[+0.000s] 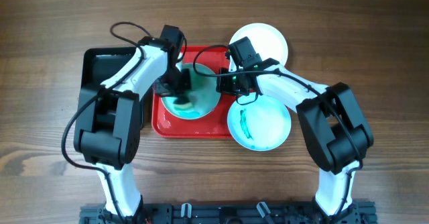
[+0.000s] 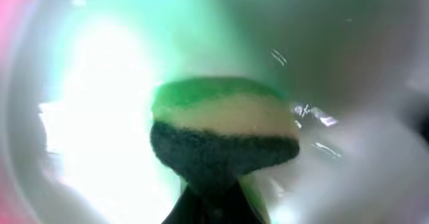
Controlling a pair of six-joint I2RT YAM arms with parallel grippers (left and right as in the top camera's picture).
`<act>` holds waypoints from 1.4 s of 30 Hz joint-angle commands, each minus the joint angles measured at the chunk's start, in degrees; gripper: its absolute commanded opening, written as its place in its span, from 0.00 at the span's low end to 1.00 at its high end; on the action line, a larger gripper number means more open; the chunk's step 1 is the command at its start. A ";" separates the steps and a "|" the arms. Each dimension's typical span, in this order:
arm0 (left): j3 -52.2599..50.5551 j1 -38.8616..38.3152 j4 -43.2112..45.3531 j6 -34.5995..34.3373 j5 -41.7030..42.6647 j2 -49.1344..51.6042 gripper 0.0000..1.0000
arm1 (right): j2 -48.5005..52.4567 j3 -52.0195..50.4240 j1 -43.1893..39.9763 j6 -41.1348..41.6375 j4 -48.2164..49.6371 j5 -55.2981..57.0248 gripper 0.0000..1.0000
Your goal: Clean dirty plates on tray and stack at the side
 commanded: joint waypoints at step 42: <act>-0.74 0.11 11.74 -10.12 -13.57 0.85 0.04 | 2.16 3.23 4.55 -2.47 -2.32 11.39 0.04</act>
